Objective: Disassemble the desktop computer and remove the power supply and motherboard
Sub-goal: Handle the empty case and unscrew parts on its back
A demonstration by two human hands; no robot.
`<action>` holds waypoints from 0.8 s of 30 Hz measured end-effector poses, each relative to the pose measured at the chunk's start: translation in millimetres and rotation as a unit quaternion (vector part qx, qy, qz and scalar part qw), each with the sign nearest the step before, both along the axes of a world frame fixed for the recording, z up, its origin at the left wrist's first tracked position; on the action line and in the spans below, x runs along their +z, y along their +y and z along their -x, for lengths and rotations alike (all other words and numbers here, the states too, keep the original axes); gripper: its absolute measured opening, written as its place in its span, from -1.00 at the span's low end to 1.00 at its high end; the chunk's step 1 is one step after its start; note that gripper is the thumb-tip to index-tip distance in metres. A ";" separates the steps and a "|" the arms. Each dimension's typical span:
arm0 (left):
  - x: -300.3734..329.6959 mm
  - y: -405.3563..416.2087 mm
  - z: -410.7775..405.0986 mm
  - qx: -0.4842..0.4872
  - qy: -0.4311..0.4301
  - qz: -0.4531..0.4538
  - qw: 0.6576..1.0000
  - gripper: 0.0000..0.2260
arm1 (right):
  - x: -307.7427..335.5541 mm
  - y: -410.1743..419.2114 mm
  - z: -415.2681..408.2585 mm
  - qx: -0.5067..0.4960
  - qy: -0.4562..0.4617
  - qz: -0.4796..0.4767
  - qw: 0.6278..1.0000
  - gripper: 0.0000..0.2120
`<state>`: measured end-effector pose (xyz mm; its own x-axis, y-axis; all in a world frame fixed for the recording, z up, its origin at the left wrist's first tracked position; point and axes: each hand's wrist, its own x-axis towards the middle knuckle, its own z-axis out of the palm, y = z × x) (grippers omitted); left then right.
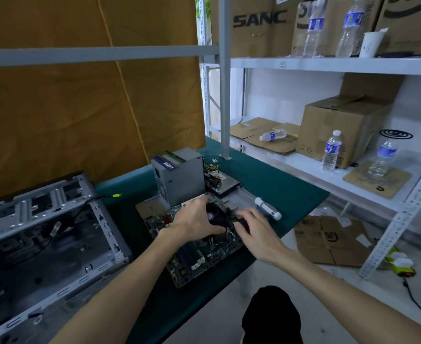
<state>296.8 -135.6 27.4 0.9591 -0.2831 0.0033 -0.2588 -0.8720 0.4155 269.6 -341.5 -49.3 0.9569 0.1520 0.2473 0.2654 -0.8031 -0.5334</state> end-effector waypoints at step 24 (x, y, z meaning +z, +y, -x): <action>54.1 193.2 48.1 -0.057 -0.138 0.029 0.988 -0.83 | 64.9 73.9 -26.6 -0.039 0.130 0.193 0.972 -0.12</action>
<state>248.7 57.5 81.6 0.8812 -0.3804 0.2806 -0.4644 -0.8073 0.3642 296.2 -267.6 15.6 0.9919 0.1093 -0.0650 0.0918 -0.9692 -0.2285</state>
